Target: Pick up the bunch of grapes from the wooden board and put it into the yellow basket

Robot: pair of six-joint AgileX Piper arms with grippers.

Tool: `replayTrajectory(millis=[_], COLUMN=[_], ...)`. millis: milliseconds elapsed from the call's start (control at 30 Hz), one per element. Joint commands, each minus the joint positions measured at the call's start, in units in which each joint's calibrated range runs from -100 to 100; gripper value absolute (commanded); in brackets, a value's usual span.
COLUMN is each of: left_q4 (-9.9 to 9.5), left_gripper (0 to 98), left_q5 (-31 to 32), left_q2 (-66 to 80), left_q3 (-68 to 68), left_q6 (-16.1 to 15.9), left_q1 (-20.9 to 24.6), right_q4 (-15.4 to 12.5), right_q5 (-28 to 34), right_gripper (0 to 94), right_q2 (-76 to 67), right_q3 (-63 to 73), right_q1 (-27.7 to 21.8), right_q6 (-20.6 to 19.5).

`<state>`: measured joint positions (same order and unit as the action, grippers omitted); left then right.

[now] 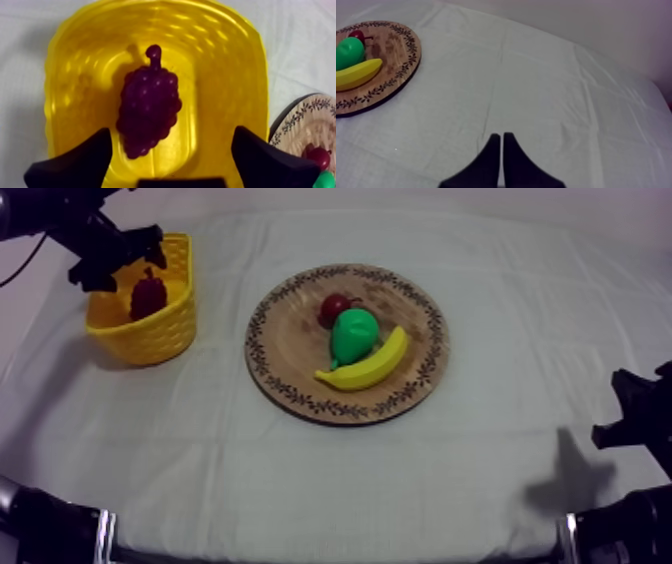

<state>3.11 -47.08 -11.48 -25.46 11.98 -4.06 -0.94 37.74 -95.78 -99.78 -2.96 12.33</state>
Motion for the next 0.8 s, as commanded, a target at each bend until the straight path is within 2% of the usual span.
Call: replayTrajectory(millis=[0, 200, 533, 767], left_q4=[0.01, 0.61, 3.28, 3.58], left_gripper=[90.8, 86.0, 66.4, 55.3], left_q5=[0.06, 0.06, 2.03, 9.12], left_q2=[0.45, 4.83, 22.15, 34.24], left_q3=[-0.23, -2.82, -17.59, -33.25], left_q6=[-0.14, -1.88, -7.13, -9.57], left_q1=[0.03, -0.23, 0.00, 0.17], right_q4=[-0.01, -0.01, -0.01, -0.01], right_q5=[0.00, 0.00, 0.00, 0.00], right_gripper=[0.3, 0.3, 0.3, 0.3], right_q2=[0.02, 0.02, 0.02, 0.02], right_q3=[0.01, 0.01, 0.01, 0.01], right_q1=[-0.03, -0.03, -0.03, -0.03], right_q6=[0.00, 0.00, 0.00, 0.00])
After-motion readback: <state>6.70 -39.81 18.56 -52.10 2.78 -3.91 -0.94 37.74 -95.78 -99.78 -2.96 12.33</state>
